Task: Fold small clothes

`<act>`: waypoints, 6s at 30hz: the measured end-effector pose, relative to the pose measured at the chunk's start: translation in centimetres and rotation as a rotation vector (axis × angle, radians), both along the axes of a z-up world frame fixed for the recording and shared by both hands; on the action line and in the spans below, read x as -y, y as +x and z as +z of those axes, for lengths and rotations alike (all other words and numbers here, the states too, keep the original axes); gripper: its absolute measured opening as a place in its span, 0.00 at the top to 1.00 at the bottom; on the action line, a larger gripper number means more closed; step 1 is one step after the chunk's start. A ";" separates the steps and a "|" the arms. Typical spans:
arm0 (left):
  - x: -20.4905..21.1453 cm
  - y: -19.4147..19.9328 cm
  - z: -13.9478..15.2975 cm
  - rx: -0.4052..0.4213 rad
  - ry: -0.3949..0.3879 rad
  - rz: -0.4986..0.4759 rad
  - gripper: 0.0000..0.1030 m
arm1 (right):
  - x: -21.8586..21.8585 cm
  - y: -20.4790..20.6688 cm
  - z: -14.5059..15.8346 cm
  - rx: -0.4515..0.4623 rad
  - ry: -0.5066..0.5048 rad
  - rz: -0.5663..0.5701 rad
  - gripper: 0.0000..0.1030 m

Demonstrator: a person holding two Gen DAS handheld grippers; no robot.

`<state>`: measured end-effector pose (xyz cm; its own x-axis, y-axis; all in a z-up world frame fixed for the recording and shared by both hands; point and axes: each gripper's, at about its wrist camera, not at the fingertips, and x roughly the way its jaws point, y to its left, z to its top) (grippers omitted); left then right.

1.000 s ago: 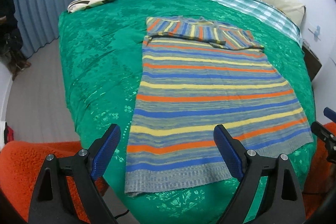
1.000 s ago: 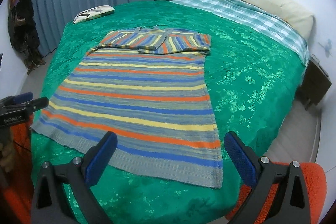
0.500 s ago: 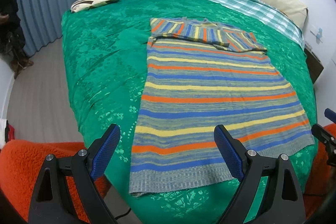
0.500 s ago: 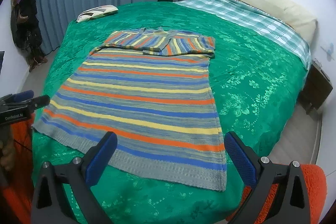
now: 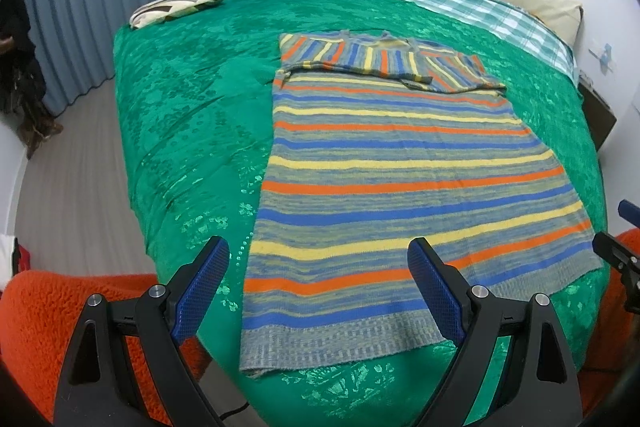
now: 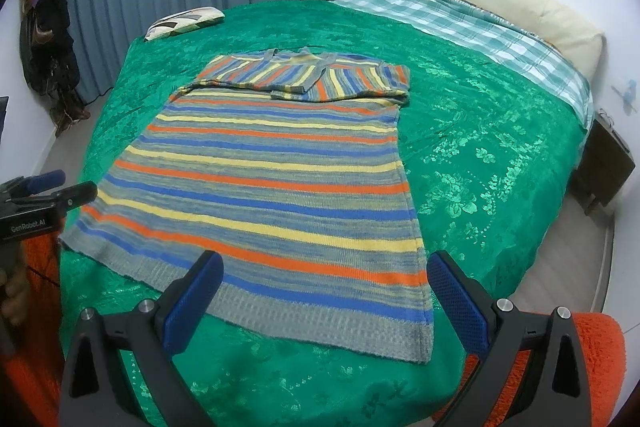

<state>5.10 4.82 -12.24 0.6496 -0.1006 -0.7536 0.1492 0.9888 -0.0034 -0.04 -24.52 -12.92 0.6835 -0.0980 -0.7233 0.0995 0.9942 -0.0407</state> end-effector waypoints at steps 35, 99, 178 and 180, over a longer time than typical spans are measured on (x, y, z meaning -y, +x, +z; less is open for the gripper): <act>0.5 0.5 -1.2 -0.025 0.022 -0.006 0.11 | 0.3 0.8 -1.4 -0.041 0.015 0.002 0.02; -4.7 9.5 4.3 -0.310 -0.390 -0.126 0.97 | 15.2 8.1 -0.3 -0.282 0.791 0.058 0.96; 10.3 9.6 -6.9 -0.106 0.124 -0.089 0.01 | 2.2 14.6 -7.8 -0.081 0.086 0.077 0.18; 10.3 9.6 -6.9 -0.101 0.124 -0.089 0.01 | 2.2 14.7 -7.7 -0.079 0.082 0.078 0.18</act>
